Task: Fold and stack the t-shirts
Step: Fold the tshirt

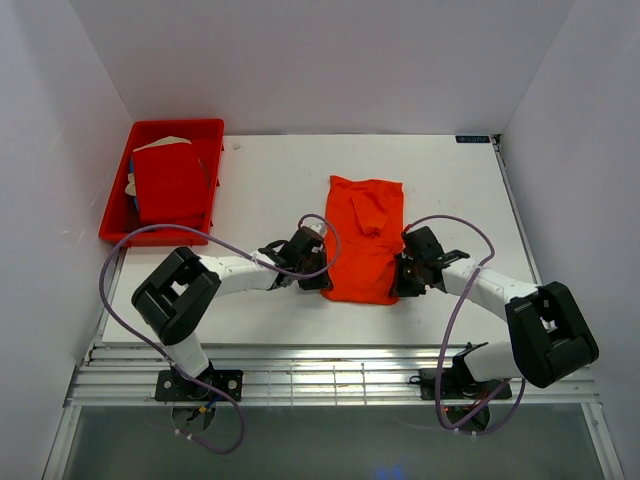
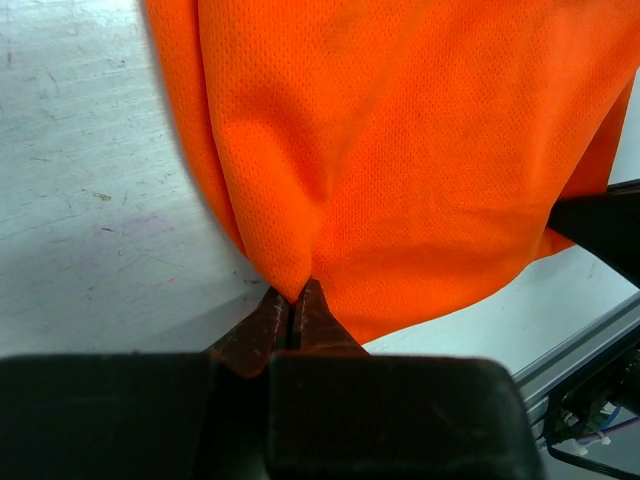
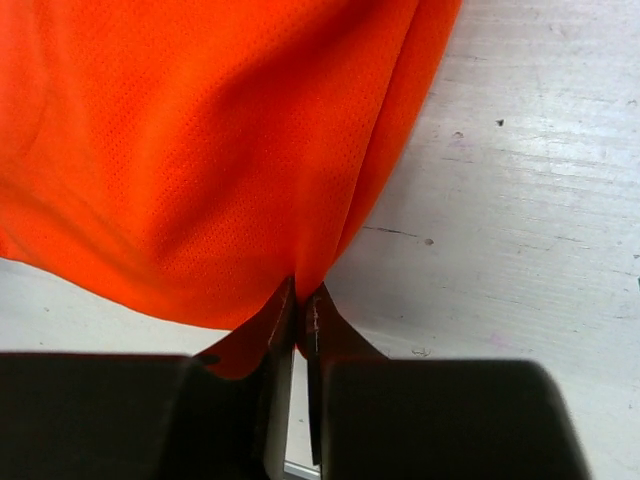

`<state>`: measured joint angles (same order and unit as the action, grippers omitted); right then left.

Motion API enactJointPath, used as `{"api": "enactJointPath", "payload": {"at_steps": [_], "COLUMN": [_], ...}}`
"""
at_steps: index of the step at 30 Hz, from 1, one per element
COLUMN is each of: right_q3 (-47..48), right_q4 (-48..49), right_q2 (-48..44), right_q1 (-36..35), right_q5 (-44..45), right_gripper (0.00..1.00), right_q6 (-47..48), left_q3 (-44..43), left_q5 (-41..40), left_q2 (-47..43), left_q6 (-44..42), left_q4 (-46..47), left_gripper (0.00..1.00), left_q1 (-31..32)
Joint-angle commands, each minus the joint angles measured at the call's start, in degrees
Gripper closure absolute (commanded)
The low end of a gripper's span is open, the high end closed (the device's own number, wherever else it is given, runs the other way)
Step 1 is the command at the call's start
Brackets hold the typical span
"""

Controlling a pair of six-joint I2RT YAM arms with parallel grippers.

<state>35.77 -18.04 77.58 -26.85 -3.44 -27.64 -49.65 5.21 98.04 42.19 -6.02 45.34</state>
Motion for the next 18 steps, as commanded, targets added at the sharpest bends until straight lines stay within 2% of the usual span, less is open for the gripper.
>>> {"api": "enactJointPath", "payload": {"at_steps": [1,5,13,18], "right_q3": [0.1,1.1,5.4,11.9], "right_q4": [-4.0,-9.9,-22.7,-27.4], "right_q2": [1.3,-1.2,-12.8,-16.0], "right_q1": [-1.3,-3.1,-6.3,-8.0], "right_q5": [0.5,0.5,-1.0,-0.5], "right_gripper": [0.92,0.92,0.92,0.92], "right_q6": [1.2,1.6,-1.0,-2.2], "left_q3": [1.9,0.3,-4.8,-12.8], "left_q5": [-1.1,-1.1,-0.6,0.9], "left_q2": [2.4,-2.0,-8.6,-12.2], "left_q6": [-2.2,-3.7,-6.1,-4.5], "left_q4": [-9.9,-15.9,-27.9,-32.6], "left_gripper": [1.00,1.00,1.00,1.00], "left_q1": [1.3,2.4,2.7,2.7]}}
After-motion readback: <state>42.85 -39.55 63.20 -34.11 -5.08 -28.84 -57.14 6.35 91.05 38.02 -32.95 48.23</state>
